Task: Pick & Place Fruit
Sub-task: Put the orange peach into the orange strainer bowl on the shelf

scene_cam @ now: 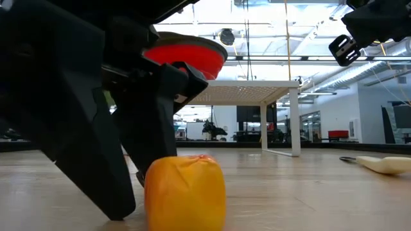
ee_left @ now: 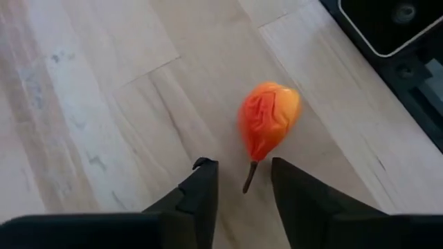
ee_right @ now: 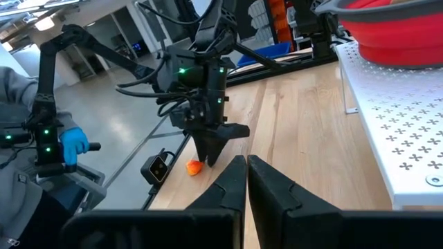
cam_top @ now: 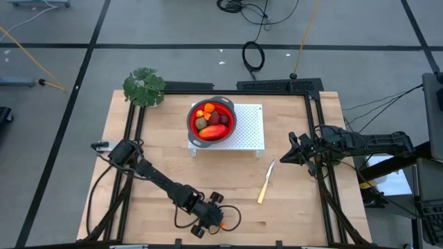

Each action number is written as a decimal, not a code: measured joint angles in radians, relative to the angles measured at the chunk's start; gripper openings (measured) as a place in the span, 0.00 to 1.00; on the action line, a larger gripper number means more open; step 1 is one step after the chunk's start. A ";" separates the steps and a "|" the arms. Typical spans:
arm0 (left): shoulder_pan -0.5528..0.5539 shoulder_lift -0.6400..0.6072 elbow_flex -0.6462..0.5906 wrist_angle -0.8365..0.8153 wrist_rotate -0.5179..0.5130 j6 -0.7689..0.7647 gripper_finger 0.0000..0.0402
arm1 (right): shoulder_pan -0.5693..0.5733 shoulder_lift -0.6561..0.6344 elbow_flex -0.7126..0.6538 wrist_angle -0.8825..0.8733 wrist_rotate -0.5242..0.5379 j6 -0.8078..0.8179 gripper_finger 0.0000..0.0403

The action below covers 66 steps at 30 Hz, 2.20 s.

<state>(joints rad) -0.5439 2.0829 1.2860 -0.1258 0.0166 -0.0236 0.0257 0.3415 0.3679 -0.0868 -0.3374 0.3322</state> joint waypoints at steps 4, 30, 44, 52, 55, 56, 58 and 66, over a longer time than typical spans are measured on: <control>0.008 0.002 0.000 0.004 0.044 0.022 0.26 | 0.000 0.000 0.000 0.000 0.000 0.000 0.02; 0.073 -0.071 -0.002 -0.007 0.056 -0.241 0.00 | 0.000 0.001 0.000 0.000 -0.001 0.000 0.02; 0.094 -0.308 -0.001 0.284 -0.150 -0.295 0.00 | 0.000 0.000 0.000 -0.001 -0.004 -0.004 0.02; 0.101 -0.351 -0.001 0.656 -0.291 -0.402 0.00 | 0.000 0.000 0.000 -0.001 -0.004 -0.004 0.02; 0.102 -0.351 -0.001 0.792 -0.342 -0.465 0.00 | 0.000 0.000 0.000 -0.001 -0.004 -0.004 0.02; 0.102 -0.350 -0.001 0.835 -0.355 -0.484 0.00 | 0.000 0.000 0.000 -0.001 -0.004 -0.004 0.02; 0.104 -0.351 -0.001 0.907 -0.384 -0.522 0.00 | 0.000 0.001 0.000 -0.001 -0.004 -0.004 0.02; 0.105 -0.351 0.000 1.152 -0.523 -0.620 0.00 | 0.000 0.000 0.000 -0.002 -0.004 -0.004 0.02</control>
<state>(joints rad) -0.4389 1.7315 1.2858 1.0259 -0.5061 -0.6437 0.0261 0.3416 0.3679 -0.0891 -0.3416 0.3283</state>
